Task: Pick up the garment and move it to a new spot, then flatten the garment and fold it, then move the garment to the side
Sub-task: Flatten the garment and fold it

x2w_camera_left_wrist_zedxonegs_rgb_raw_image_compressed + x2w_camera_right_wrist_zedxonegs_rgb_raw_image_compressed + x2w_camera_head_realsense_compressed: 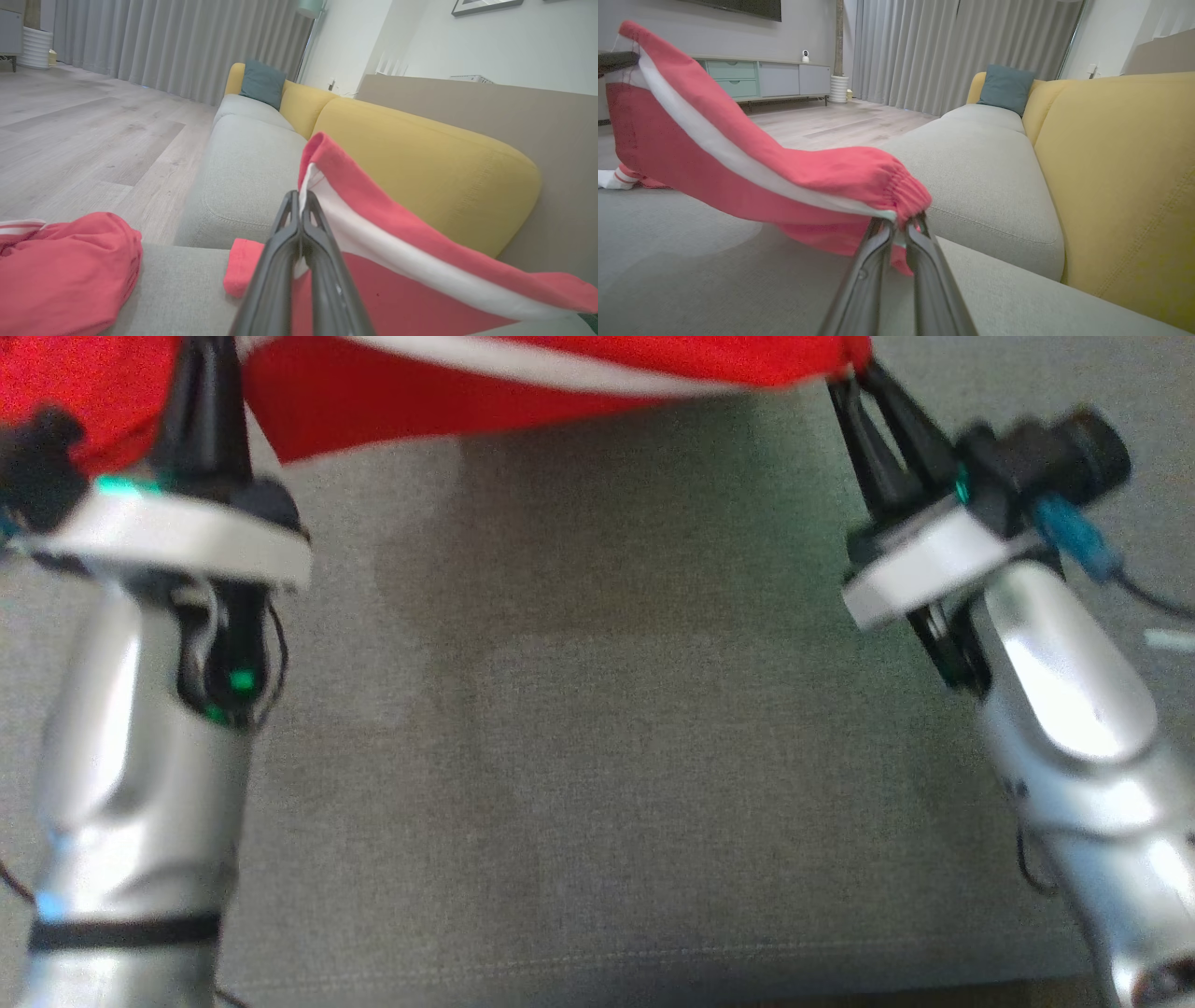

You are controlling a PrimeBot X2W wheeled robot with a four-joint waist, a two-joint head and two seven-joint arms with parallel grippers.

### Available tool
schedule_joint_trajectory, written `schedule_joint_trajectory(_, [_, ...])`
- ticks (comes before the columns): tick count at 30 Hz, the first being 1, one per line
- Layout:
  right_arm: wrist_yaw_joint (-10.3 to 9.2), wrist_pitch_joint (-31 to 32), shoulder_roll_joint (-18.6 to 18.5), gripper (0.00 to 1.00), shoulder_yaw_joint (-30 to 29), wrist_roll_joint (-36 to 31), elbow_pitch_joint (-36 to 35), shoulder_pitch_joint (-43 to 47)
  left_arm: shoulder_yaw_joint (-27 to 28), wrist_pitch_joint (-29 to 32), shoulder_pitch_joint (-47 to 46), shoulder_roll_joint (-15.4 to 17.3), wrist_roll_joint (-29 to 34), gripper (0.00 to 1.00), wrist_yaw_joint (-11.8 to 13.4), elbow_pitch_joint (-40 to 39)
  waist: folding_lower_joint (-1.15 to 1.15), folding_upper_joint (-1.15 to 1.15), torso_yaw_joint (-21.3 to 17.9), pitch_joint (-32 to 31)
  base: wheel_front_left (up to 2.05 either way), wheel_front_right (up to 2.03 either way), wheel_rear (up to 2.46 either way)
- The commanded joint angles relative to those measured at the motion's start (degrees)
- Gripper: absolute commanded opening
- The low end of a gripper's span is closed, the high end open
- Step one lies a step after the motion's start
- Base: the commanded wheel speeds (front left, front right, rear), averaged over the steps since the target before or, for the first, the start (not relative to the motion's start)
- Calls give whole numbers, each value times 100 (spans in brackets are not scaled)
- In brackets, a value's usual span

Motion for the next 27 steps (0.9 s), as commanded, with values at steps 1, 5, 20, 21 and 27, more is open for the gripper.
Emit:
schedule_joint_trajectory(1, [41,-35,-72,0,-35,99,-370,284,224,-50,190,138,-45,0,-3,-387,-1,0,19,-184,0,0,0])
schedule_joint_trajectory(5, [41,-35,-257,0,-98,213,-846,939,288,-78,878,120,-84,0,46,-958,-1,0,-10,-440,0,0,0])
schedule_joint_trajectory(20, [41,644,-769,0,-629,196,-3338,3785,97,99,4537,-135,29,0,849,-4162,-1,0,-514,-1071,0,0,0])
schedule_joint_trajectory(21, [41,718,-767,0,-647,200,-3451,3883,80,144,4626,-136,21,0,877,-4223,-1,0,-529,-1065,0,0,0])
schedule_joint_trajectory(27, [41,890,-611,0,-562,340,-3414,3926,58,293,4444,-95,-42,0,862,-3916,-1,0,-539,-965,0,0,0])
